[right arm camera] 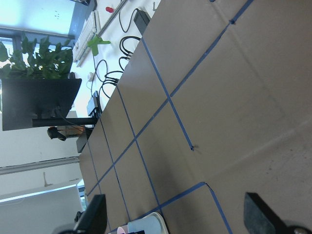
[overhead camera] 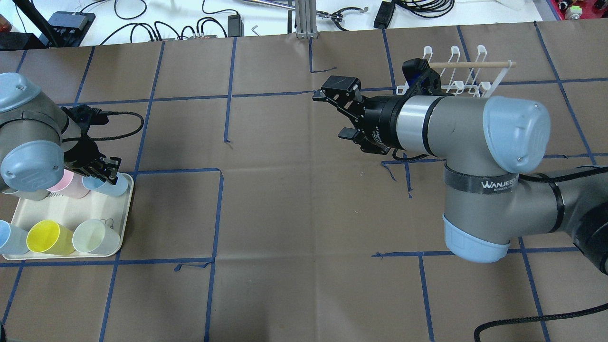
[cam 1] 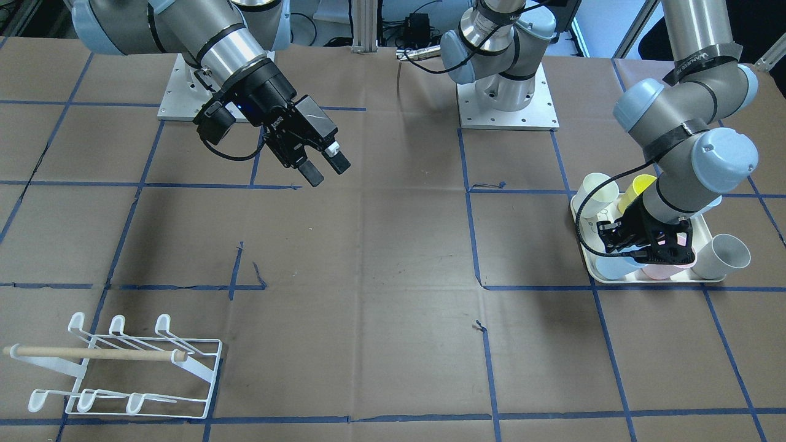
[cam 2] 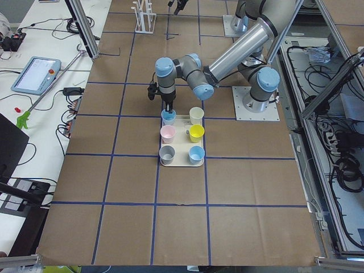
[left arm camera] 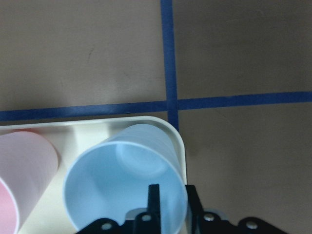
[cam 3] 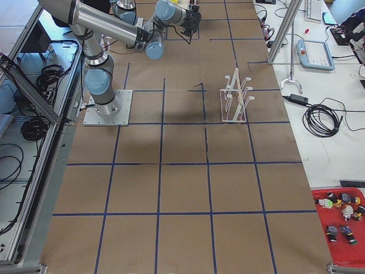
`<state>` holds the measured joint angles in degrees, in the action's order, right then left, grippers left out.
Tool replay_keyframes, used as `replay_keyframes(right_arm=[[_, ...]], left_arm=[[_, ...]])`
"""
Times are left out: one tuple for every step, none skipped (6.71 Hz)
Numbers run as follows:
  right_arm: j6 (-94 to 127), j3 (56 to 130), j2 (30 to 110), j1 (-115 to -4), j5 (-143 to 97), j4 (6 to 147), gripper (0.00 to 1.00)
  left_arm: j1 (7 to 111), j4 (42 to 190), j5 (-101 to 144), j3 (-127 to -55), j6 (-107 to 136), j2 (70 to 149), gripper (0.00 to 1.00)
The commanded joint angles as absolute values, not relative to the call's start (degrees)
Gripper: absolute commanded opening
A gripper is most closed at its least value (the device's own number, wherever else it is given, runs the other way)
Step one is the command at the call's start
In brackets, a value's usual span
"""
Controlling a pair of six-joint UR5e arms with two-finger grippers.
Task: Transfer IKEA cup to right arm and place on rack
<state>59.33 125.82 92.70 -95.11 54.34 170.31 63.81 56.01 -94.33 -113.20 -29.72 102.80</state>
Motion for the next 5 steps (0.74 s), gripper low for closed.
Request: replay_keyframes(right_arm=[[69.46, 126.74, 87.92, -95.18, 54.05, 185.20, 1.00], [74.05, 126.83, 85.11, -95.36, 54.14, 192.15, 1.00], [76.88, 127.17, 83.16, -95.62, 54.49, 198.31, 1.00], [77.34, 128.22, 82.97, -95.71, 54.84, 201.24, 1.00], [77.43, 129.62, 83.40, -95.71, 54.93, 201.79, 1.00]], left_arm=[[63.98, 55.99, -94.93, -112.59, -29.71, 101.61, 0.00], [64.25, 56.42, -94.92, -111.02, -29.36, 100.64, 0.00], [64.68, 57.47, -94.66, -109.27, -29.27, 98.55, 0.00], [64.69, 59.92, -94.57, -107.51, -29.27, 96.35, 0.00], [64.60, 63.77, -91.61, -104.62, -29.70, 93.81, 0.00]])
